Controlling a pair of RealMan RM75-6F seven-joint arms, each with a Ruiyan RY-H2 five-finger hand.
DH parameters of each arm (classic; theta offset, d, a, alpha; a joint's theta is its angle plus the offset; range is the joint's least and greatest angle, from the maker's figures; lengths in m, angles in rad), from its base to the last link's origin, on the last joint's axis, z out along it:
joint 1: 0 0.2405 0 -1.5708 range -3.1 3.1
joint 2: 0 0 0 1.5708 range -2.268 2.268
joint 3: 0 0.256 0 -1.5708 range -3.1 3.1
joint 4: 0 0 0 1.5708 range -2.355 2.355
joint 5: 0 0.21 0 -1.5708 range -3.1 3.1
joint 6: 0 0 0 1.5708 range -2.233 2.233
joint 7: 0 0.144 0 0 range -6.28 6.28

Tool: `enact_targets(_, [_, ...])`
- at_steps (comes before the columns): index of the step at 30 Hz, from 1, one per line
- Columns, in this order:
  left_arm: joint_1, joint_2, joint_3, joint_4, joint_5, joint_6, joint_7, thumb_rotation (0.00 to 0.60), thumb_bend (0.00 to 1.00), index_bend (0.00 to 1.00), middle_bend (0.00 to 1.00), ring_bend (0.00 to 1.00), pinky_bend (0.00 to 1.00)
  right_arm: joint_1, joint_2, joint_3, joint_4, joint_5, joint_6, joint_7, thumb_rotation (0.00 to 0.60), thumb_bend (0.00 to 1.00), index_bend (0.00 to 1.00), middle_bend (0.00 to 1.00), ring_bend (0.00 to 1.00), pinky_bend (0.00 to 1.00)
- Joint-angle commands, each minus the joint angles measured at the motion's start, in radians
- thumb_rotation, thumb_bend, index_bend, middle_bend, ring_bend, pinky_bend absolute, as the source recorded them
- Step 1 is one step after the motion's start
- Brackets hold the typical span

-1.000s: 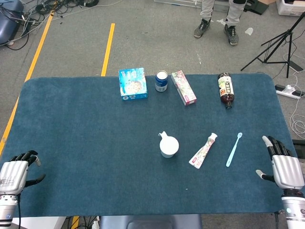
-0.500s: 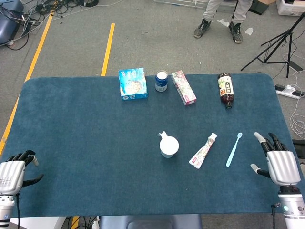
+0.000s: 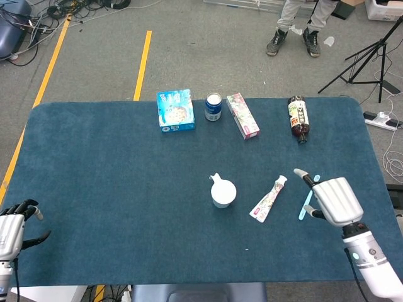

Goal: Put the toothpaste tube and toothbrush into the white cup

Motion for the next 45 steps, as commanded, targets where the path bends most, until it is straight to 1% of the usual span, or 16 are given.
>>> enact_targets(1, [0.004,0.004,0.0,-0.003,-0.003,0.004,-0.002,0.6,0.11,0.53,0.33,0.36,0.41,0.055,0.003,0.026,-0.034,0.035,-0.059,-0.054,0.6,0.05,0.29,0.91,0.99,1.0])
enact_targets(4, [0.009,0.008,-0.001,-0.007,-0.006,0.008,-0.005,0.6,0.11,0.53,0.33,0.36,0.41,0.101,-0.011,0.04,-0.048,0.073,-0.11,-0.109,0.6,0.05,0.29,0.96,1.0,1.0])
enact_targets(6, [0.012,0.011,-0.001,-0.009,-0.007,0.011,-0.006,0.6,0.11,0.53,0.33,0.36,0.41,0.127,-0.023,0.047,-0.055,0.097,-0.135,-0.141,0.6,0.05,0.29,0.98,1.0,1.0])
enact_targets(11, [0.022,0.018,-0.001,-0.016,-0.009,0.023,-0.008,0.6,0.11,0.53,0.33,0.36,0.41,0.187,-0.058,0.061,-0.083,0.162,-0.179,-0.216,0.6,0.05,0.29,0.99,1.0,1.0])
enact_targets(16, [0.032,0.023,-0.002,-0.02,-0.01,0.034,-0.009,0.6,0.11,0.53,0.33,0.36,0.41,0.243,-0.092,0.058,-0.087,0.223,-0.222,-0.281,0.6,0.05,0.29,0.99,1.0,1.0])
enact_targets(24, [0.041,0.029,-0.005,-0.02,-0.016,0.04,-0.019,0.6,0.11,0.53,0.33,0.36,0.41,0.319,-0.174,0.043,-0.014,0.274,-0.274,-0.313,0.6,0.06,0.3,0.99,1.0,1.0])
enact_targets(30, [0.047,0.032,-0.004,-0.022,-0.016,0.044,-0.019,0.6,0.11,0.53,0.33,0.36,0.41,0.369,-0.232,0.039,0.025,0.292,-0.298,-0.298,0.6,0.08,0.31,0.99,1.0,1.0])
enact_targets(38, [0.053,0.038,-0.009,-0.022,-0.022,0.049,-0.024,0.6,0.11,0.53,0.33,0.36,0.41,0.42,-0.267,0.028,0.045,0.329,-0.324,-0.301,0.6,0.1,0.35,1.0,1.0,1.0])
enact_targets(45, [0.058,0.043,-0.01,-0.027,-0.022,0.055,-0.025,0.6,0.11,0.53,0.33,0.36,0.41,0.466,-0.303,0.01,0.068,0.386,-0.339,-0.333,0.6,0.1,0.36,1.0,1.0,1.0])
